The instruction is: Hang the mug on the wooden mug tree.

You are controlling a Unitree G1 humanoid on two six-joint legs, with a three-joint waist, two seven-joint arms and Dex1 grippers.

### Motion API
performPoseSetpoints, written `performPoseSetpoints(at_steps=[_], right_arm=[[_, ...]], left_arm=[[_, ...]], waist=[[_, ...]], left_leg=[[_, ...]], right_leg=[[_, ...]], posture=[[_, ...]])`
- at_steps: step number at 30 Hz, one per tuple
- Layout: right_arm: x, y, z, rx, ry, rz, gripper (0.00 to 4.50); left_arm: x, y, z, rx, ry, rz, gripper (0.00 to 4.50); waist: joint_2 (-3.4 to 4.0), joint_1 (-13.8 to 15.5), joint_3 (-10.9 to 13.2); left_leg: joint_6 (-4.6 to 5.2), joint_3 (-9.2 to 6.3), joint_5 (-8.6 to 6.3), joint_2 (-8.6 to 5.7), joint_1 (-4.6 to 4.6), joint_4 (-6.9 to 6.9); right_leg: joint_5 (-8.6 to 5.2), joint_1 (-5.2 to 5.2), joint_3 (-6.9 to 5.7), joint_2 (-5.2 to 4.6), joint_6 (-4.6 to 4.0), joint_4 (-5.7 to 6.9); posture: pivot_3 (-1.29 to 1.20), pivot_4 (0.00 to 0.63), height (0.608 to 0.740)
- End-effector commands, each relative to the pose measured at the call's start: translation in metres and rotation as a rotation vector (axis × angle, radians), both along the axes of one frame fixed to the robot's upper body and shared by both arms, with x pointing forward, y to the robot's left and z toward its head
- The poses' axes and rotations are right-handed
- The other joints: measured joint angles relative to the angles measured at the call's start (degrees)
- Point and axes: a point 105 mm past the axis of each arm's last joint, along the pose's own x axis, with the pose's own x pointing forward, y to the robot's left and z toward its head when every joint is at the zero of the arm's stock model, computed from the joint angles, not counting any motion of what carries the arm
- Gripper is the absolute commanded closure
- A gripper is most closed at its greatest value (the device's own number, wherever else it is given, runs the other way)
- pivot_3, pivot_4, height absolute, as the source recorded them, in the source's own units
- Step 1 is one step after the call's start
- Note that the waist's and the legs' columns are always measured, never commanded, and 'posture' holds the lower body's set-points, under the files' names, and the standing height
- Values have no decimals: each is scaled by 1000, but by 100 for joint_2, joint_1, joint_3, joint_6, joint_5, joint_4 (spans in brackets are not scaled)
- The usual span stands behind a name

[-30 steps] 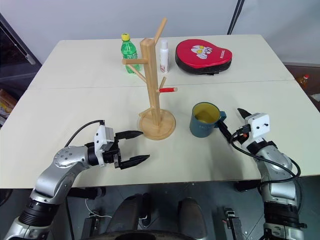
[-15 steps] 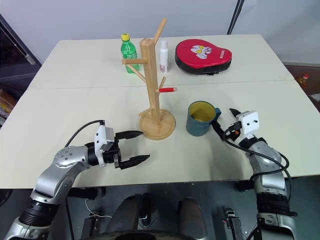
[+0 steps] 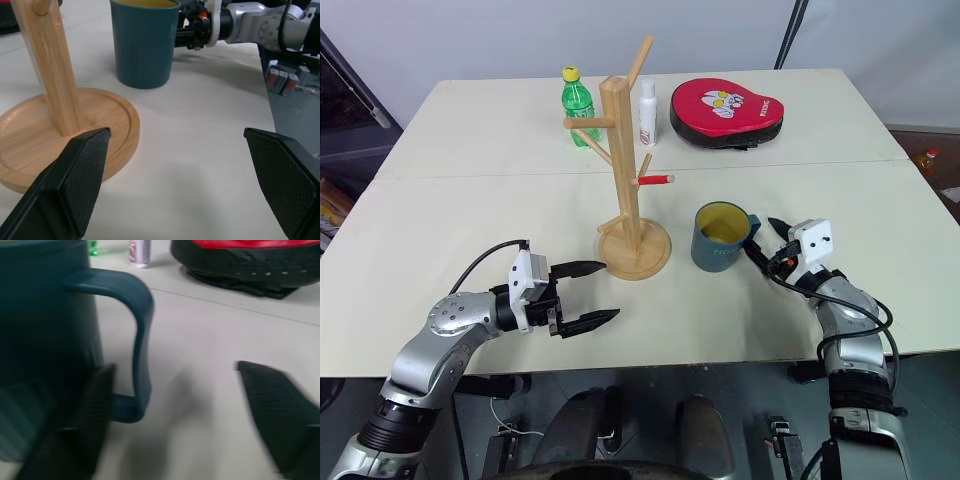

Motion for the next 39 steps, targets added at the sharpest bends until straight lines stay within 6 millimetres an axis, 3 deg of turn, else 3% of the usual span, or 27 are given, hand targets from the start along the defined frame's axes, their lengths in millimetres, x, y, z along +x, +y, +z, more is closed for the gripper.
performPoseSetpoints(at_steps=[1, 4, 10, 14, 19, 23, 27, 33, 39], right_arm=[[0, 4, 12, 33, -49, 37, 2857], [-2, 7, 12, 44, -50, 50, 4470], [-8, 8, 15, 37, -71, 48, 4470], [-20, 5, 32, -98, -142, 9, 4470], [-56, 38, 65, -370, -257, 139, 4470], [-69, 68, 91, -487, -341, 230, 4470], [-71, 82, 110, -552, -390, 272, 4470], [-65, 99, 134, -607, -424, 330, 4470], [-54, 103, 145, -632, -419, 354, 4470]], left_arm=[[-3, -3, 10, -3, -47, -15, 0], [-2, -2, 10, -2, -47, -12, 0], [-2, 0, 9, 3, -46, -4, 0], [2, 6, 10, 2, -57, 33, 0], [12, 20, 14, -17, -67, 96, 0], [19, 25, 22, -45, -92, 108, 0], [20, 24, 37, -90, -121, 80, 0], [13, 22, 80, -174, -132, -9, 0], [8, 17, 93, -153, -151, -47, 0]], waist=[[0, 0, 0], [0, 2, 0], [0, 3, 0], [1, 7, 1], [2, 8, 1], [1, 8, 1], [-2, 24, 2], [-11, 14, 8], [-12, 9, 8]], left_leg=[[0, 0, 0, 0, 0, 0], [0, 0, 0, 0, 0, 0], [0, 0, 0, 1, 0, 1], [0, -1, 0, 1, -1, 0], [-1, -1, 0, 1, -2, -1], [-2, 0, -1, 11, 1, 1], [-2, 0, -1, 15, -2, 5], [-2, -1, -1, 19, -5, 4], [-2, 1, -1, 17, -5, 4]], right_leg=[[0, 0, 0, 0, 0, 0], [0, 0, 0, 0, 0, 0], [0, 0, 1, -5, 0, 0], [0, -1, 1, -11, 0, 0], [0, -4, 0, -14, 0, 0], [1, -4, 1, -5, -3, 0], [1, -3, 1, -3, -5, -5], [1, -5, 1, -3, -6, -7], [2, -4, 1, 0, -7, -9]], posture=[[0, 150, 740], [0, 150, 740], [0, 150, 740], [0, 150, 740], [0, 150, 740], [0, 150, 740], [0, 150, 740], [0, 150, 740], [0, 150, 740]])
